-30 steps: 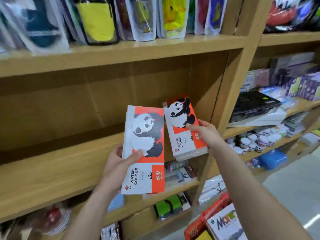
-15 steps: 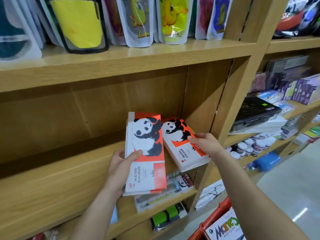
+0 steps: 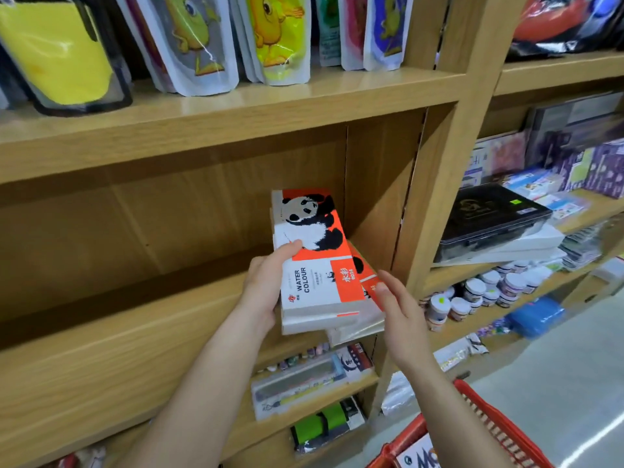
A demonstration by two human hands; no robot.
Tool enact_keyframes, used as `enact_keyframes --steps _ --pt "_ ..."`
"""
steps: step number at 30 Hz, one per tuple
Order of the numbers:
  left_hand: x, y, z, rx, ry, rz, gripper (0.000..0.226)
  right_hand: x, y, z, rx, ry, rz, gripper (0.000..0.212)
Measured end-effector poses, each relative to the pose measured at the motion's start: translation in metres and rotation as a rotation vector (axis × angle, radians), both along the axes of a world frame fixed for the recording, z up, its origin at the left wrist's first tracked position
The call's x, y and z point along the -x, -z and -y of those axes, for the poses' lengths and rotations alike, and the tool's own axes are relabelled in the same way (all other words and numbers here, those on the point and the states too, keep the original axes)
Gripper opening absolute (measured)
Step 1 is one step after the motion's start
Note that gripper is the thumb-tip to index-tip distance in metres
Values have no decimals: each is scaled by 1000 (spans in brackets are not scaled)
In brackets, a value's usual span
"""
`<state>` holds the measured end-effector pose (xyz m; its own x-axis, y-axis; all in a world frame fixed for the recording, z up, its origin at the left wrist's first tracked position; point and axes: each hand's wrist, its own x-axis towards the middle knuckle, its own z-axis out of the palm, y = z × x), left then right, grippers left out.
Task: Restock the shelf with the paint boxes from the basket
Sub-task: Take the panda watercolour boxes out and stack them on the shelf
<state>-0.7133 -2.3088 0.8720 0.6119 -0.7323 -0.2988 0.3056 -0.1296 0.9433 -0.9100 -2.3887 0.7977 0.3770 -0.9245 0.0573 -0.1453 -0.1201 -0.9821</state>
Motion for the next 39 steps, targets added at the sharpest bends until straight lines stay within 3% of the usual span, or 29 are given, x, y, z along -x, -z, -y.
enact_keyframes --steps 6,10,14,17,23,25,28,30,33,36,39 --pt "27 23 19 -124 12 195 47 6 4 -11 -47 -144 120 93" --pt "36 41 4 40 90 219 31 4 0 -13 36 -114 92 55" --pt "57 62 -10 200 159 305 44 2 3 -19 117 16 140 76" --pt "64 76 4 247 125 300 63 2 8 -23 180 96 156 55" --pt "75 82 41 166 52 279 102 13 32 -19 164 310 42 59" --pt "73 83 53 145 52 298 102 14 39 -17 117 211 34 53" --pt "69 80 73 172 47 293 95 12 44 -10 67 39 -4 69" --pt "63 78 83 198 63 265 97 5 45 -6 91 -22 -128 75" --pt "46 75 86 212 115 247 93 -10 51 -9 216 -25 -326 80" --pt "27 79 74 193 223 272 73 -15 58 -12 243 -4 -362 74" --pt "18 96 57 98 336 333 100 -13 68 -9 282 -32 -432 77"
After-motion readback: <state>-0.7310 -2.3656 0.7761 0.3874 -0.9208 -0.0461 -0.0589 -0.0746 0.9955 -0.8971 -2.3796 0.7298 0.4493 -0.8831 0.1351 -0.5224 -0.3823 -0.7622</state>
